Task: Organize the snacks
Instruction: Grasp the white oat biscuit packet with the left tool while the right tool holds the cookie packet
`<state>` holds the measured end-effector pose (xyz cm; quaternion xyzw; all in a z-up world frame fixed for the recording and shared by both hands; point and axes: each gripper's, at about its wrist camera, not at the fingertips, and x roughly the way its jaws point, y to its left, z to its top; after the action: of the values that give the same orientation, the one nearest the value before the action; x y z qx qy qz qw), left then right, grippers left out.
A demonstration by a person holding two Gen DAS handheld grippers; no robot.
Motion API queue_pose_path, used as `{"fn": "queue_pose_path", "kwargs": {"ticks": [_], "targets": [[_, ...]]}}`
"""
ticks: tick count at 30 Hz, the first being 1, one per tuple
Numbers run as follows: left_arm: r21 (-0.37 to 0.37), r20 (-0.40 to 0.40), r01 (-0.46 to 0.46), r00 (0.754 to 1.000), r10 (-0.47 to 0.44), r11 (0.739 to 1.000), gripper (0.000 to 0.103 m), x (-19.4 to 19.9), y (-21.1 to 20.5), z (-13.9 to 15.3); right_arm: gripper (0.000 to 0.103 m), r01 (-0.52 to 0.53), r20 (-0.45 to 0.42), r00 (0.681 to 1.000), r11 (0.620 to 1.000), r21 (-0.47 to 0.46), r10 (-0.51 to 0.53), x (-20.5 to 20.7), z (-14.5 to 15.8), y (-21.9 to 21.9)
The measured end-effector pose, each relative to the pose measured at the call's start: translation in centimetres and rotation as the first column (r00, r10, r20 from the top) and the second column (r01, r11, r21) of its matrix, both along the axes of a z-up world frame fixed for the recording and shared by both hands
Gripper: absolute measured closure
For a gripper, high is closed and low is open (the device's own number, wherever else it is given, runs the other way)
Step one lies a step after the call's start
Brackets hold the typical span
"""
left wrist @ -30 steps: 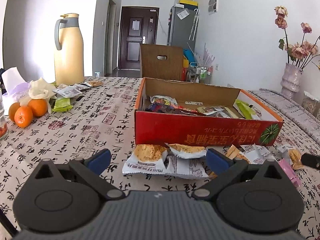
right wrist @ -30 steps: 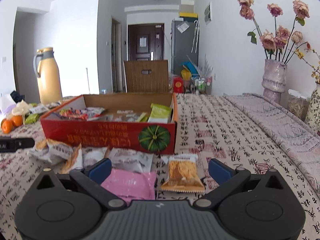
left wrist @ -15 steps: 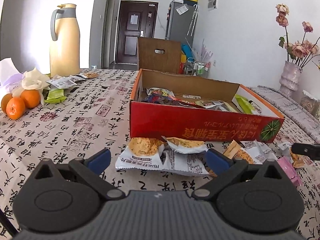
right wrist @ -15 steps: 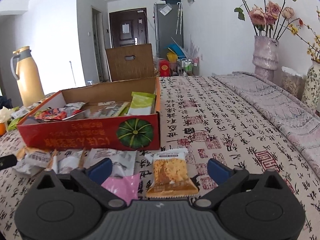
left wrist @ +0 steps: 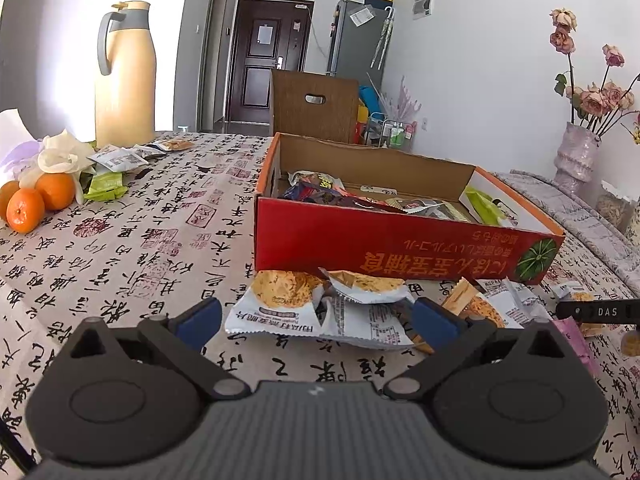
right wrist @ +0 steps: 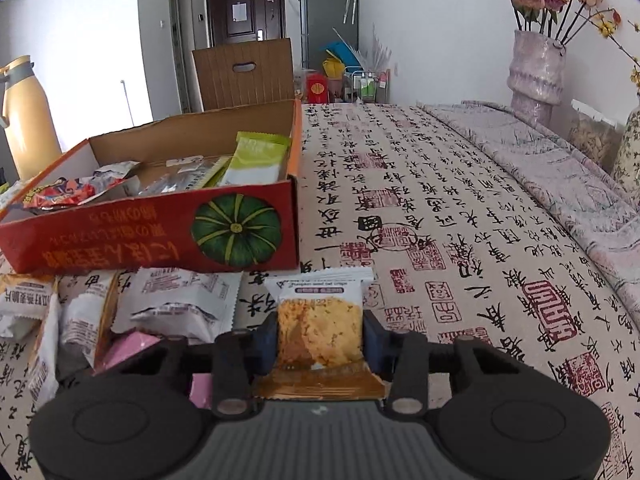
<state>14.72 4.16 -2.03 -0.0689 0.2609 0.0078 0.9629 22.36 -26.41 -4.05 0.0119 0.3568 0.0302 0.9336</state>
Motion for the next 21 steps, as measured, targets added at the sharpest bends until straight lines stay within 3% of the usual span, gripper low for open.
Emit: {"fn": "queue_pose_path", "kwargs": {"ticks": [11,21], "targets": [[0.007,-0.007,-0.006,1.000,0.006,1.000,0.000,0.0,-0.1,-0.1,0.063,0.010,0.159,0.987,0.999,0.032,-0.015,-2.9,1.9,0.7],[0.033,-0.019,-0.041,0.999,0.041,0.999,0.000,-0.3,0.4,0.8,0.063,-0.028,0.213,0.977,0.998,0.056,0.015,-3.9,2.2,2.2]]}}
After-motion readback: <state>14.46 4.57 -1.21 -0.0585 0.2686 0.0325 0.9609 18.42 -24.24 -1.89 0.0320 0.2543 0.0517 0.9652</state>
